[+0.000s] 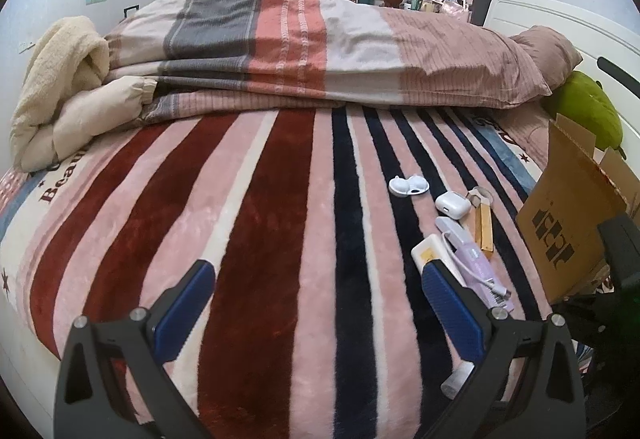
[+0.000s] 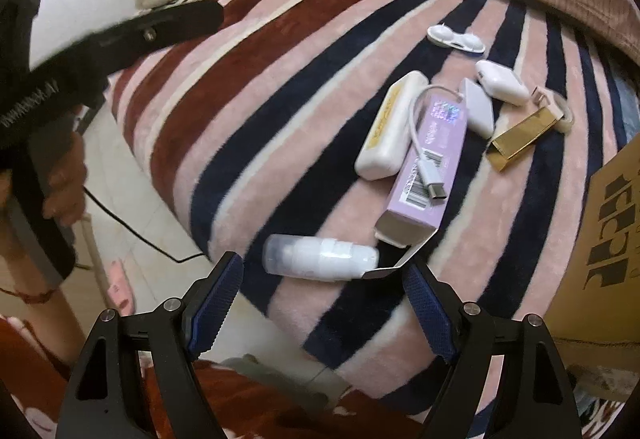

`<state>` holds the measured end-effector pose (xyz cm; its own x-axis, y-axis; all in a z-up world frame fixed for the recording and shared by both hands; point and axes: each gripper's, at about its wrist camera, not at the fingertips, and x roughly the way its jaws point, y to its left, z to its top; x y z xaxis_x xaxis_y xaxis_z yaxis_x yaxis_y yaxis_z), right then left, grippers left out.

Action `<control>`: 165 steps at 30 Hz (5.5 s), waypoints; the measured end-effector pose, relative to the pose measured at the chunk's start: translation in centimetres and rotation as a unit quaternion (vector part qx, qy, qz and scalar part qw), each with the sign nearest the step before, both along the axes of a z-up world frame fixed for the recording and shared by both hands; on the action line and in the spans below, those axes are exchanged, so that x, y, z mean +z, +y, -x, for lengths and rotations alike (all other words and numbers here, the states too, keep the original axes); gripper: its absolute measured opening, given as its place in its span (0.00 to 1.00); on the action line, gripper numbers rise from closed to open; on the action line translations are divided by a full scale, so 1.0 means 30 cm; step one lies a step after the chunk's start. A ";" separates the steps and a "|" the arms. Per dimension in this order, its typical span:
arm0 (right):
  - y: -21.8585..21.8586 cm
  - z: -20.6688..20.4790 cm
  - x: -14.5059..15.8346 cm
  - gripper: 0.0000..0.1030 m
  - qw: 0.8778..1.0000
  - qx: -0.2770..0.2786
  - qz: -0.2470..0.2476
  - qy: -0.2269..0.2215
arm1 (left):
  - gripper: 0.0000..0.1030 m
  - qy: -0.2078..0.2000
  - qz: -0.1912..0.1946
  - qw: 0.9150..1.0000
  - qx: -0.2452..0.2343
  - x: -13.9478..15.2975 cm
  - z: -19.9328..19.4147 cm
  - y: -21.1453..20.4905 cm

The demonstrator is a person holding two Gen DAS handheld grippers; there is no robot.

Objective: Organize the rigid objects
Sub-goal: 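Reach the right gripper to the white spray bottle and grasp it, then carry the spray bottle into the cardboard box and open the right gripper, then grasp the lilac boxed item with the right gripper, then carry the lilac box into the cardboard box and release it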

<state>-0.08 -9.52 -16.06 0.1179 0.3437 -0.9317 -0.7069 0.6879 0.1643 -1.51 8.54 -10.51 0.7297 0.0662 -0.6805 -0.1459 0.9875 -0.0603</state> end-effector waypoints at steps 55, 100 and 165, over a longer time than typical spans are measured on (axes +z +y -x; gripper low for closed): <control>-0.033 -0.007 0.376 0.57 0.976 0.019 -0.063 -0.206 | 0.76 0.020 0.145 0.916 -0.375 0.276 -0.222 -0.272; -0.117 -0.088 0.514 0.90 0.972 -0.017 -0.099 -0.213 | 0.79 0.002 0.059 0.970 -0.235 0.325 -0.312 -0.133; -0.350 -0.187 0.570 0.20 0.961 -0.132 -0.036 -0.240 | 0.57 0.036 0.150 0.901 -0.407 0.368 -0.550 -0.701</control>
